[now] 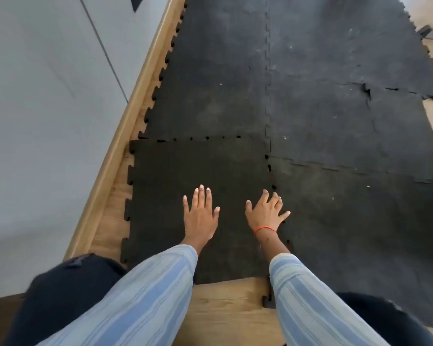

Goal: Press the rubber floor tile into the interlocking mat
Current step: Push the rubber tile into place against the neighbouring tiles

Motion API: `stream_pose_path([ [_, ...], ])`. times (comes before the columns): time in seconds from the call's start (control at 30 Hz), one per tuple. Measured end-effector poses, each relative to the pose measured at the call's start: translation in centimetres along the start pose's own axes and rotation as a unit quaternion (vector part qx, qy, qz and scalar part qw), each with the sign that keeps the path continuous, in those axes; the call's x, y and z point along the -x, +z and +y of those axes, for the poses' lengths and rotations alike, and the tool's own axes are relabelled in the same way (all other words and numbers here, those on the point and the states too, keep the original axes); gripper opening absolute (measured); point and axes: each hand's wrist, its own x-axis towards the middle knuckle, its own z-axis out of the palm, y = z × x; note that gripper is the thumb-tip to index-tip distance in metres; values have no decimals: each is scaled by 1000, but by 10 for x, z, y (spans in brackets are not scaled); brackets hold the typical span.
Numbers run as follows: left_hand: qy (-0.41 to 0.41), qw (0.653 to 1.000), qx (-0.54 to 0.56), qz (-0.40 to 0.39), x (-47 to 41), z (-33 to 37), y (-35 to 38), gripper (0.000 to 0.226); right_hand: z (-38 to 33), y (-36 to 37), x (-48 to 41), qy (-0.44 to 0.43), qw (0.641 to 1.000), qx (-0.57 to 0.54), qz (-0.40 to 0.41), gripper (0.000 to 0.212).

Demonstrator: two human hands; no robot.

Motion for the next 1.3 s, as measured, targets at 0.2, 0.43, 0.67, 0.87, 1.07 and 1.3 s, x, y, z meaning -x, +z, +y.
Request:
stream_pose_path([
  [0.2,-87,995,52,-25,-12,-17,68,65,42,40,-28,56,998,13,-10,95],
  [0.43,-134,989,64,-18,-8,-55,70,70,60,48,-38,76,996,-7,-38,118],
  [0.67,-360,918,164,-29,-13,-106,53,106,64,51,-32,64,998,-1,-6,117],
  [0.87,-388,901,193,-16,-13,-113,46,119,63,55,-17,89,996,-11,8,111],
  [1.07,-406,891,200,-44,-18,-117,38,131,62,34,-39,54,996,-26,-62,120],
  [1.3,-387,905,177,-4,-17,-116,47,131,60,36,-36,65,995,-53,-56,119],
])
